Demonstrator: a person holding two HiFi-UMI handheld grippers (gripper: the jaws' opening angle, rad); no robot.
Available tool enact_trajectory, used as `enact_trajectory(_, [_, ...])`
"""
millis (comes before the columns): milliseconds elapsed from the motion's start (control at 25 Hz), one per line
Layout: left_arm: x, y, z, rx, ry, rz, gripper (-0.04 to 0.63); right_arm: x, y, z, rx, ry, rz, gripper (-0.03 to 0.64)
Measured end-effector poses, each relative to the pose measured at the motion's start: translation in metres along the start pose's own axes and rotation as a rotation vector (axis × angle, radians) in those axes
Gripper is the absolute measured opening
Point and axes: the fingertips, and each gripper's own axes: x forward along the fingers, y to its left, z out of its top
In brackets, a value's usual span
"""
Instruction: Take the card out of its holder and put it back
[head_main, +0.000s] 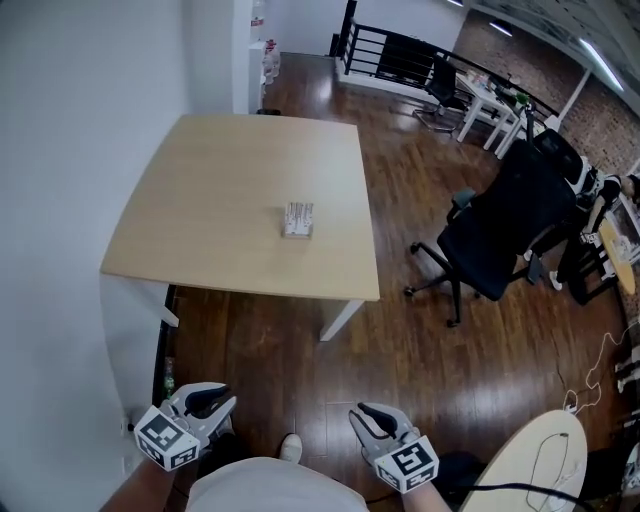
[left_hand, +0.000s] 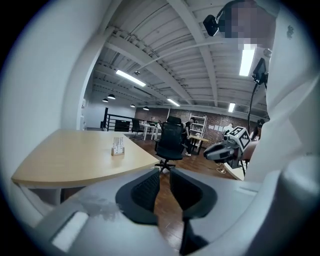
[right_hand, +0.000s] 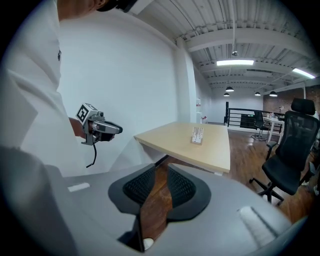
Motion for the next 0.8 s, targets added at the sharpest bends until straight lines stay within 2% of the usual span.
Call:
enact_trajectory(200, [-0.005, -0.009, 0.024, 0.042, -0.018, -0.007, 0.071, 0.001, 0.014, 0.012, -0.019, -0.026, 0.027, 0.077])
enact_trajectory(320, [-0.007, -0.020, 0.025, 0.029, -0.033, -0.010, 0.071, -0.005, 0.017, 0.015, -0.030, -0.041, 0.026, 0.077])
enact_trajectory(480, [-0.007, -0.032, 0.013, -0.012, -0.048, -0.017, 0.071, -0.017, 0.020, 0.007, -0.037, -0.044, 0.017, 0.077])
enact_trajectory(800, [-0.005, -0.047, -0.020, -0.019, -0.028, -0.025, 0.071, -0.028, 0.024, -0.008, -0.061, -0.049, 0.010, 0.077])
